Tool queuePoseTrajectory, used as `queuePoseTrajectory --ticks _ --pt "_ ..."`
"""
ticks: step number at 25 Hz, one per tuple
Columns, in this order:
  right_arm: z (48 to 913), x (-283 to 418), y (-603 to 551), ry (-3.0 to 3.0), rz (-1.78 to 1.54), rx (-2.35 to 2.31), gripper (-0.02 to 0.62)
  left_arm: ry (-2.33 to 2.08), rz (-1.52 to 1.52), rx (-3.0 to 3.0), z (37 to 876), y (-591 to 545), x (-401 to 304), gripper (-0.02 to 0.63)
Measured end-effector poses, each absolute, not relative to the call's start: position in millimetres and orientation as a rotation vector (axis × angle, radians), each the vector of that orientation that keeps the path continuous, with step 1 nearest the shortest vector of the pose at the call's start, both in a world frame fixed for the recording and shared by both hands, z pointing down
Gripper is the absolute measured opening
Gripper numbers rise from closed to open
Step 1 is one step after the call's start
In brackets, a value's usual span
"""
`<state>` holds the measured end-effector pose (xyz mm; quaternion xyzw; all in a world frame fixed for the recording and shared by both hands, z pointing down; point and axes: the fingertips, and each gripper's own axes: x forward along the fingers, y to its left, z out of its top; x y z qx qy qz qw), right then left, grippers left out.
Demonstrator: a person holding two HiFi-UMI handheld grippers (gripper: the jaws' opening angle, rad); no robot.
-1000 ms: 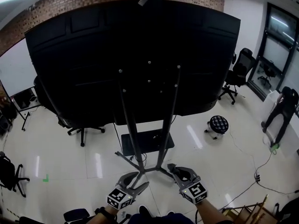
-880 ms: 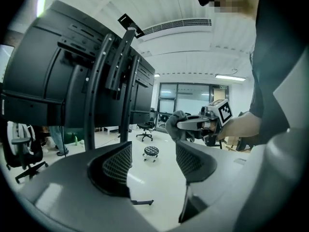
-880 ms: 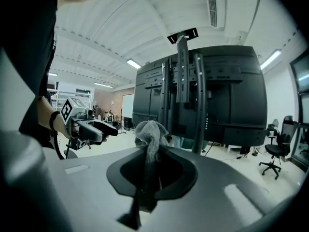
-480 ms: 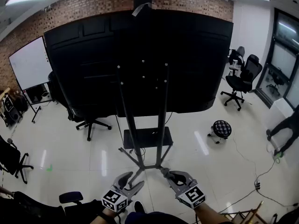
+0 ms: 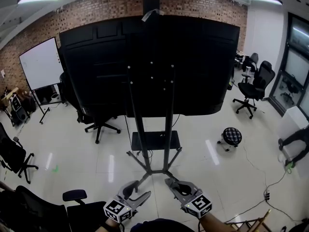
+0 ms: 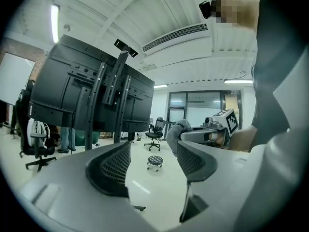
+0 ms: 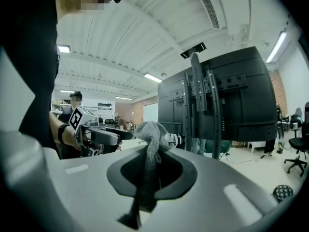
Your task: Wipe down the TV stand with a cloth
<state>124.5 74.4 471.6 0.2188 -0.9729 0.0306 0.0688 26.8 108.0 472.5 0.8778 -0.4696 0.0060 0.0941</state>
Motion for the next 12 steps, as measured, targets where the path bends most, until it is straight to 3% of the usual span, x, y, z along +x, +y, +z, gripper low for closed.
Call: queuePoseTrajectory --ticks 12 --pt "460.8 107.0 122.3 -2.939 0.076 0.652 0.02 -1.299 0.015 2.646 459.4 144.3 24.6 0.341"
